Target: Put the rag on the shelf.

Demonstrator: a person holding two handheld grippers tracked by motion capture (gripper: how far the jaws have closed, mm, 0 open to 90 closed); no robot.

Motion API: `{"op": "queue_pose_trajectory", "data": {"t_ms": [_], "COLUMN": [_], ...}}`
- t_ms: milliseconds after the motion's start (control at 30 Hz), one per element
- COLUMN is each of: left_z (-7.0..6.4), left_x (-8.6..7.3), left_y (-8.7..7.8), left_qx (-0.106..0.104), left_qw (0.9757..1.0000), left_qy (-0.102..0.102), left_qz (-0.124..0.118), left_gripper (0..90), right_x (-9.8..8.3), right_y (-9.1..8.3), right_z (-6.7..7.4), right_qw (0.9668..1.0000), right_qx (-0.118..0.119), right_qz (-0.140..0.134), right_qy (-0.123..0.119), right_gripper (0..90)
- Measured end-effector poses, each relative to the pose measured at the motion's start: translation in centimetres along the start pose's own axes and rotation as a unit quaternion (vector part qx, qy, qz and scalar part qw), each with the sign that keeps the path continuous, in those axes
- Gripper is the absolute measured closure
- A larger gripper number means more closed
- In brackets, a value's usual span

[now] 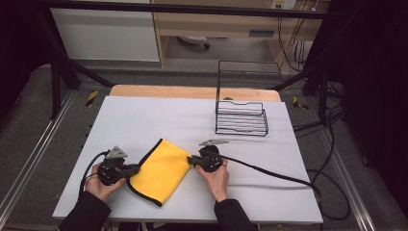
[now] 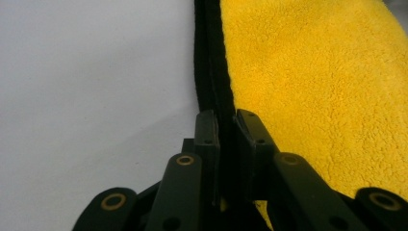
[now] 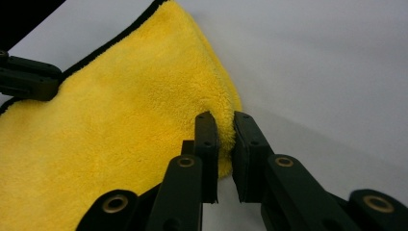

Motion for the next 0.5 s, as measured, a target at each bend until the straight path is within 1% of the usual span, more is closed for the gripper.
{"op": "queue_pose_trajectory", "data": {"t_ms": [100,133,167,200,233,267,300,333,367,400,433,467,500], "left_z": [-0.1,-0.2,-0.4,-1.1,-1.1,-1.9,-1.9,-2.5,-3.2,-4.4,-4.4,-5.2,-5.7], "left_x": [0.0,0.1,0.1,0.2,0.2,0.3,0.3,0.5,0.6,0.9,0.9,1.0,1.1], "left_y": [-0.2,-0.3,-0.3,-0.3,-0.3,-0.2,-0.2,-0.2,-0.1,0.2,0.2,0.4,0.5], "left_qx": [-0.007,-0.017,-0.027,-0.043,-0.043,-0.049,-0.049,-0.055,-0.058,-0.061,-0.061,-0.056,-0.056], "left_qw": [0.9999,0.9998,0.9994,0.9987,0.9987,0.9984,0.9984,0.998,0.9978,0.9976,0.9976,0.998,0.9981], "left_qy": [-0.009,-0.015,-0.02,-0.027,-0.027,-0.029,-0.029,-0.032,-0.032,-0.034,-0.034,-0.028,-0.026], "left_qz": [-0.002,-0.001,0.001,0.002,0.002,0.0,0.0,-0.001,-0.003,-0.006,-0.006,-0.005,-0.007], "left_gripper": [80.6,80.9,81.0,81.1,81.2,81.3,81.4,81.4,81.6,81.6,81.6,81.5,81.6], "right_x": [0.5,0.8,1.0,1.1,1.3,1.3,1.4,1.3,1.2,1.1,1.0,0.9,0.8], "right_y": [-0.8,-1.3,-1.7,-2.0,-2.5,-2.9,-3.2,-3.7,-4.3,-4.8,-5.2,-5.8,-6.1], "right_z": [0.1,0.1,0.1,0.1,0.1,-0.1,-0.3,-0.5,-1.0,-1.3,-1.7,-2.1,-2.4], "right_qw": [0.9999,0.9999,0.9999,0.9999,0.9998,0.9997,0.9997,0.9996,0.9994,0.9992,0.999,0.9987,0.9986], "right_qx": [0.01,0.014,0.012,0.012,0.01,0.008,0.007,0.005,0.002,0.001,0.001,0.0,0.0], "right_qz": [0.006,0.007,0.01,0.01,0.015,0.018,0.021,0.027,0.033,0.04,0.044,0.05,0.052], "right_qy": [0.001,-0.001,-0.004,-0.007,-0.008,-0.01,-0.009,-0.007,-0.007,-0.006,-0.008,-0.008,-0.009], "right_gripper": [83.0,83.0,83.0,83.0,83.0,83.0,83.0,83.0,83.0,82.9,82.9,82.8,82.8]}}
Point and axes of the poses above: each handheld gripper's, and its own axes: y roughly forward along the jaws, x roughly out of its top, z roughly to its left, the point moved 4 cm from there along y, roughly forward along the jaws, and after that the axes turned 6 degrees about x, right-handed, at the moved point
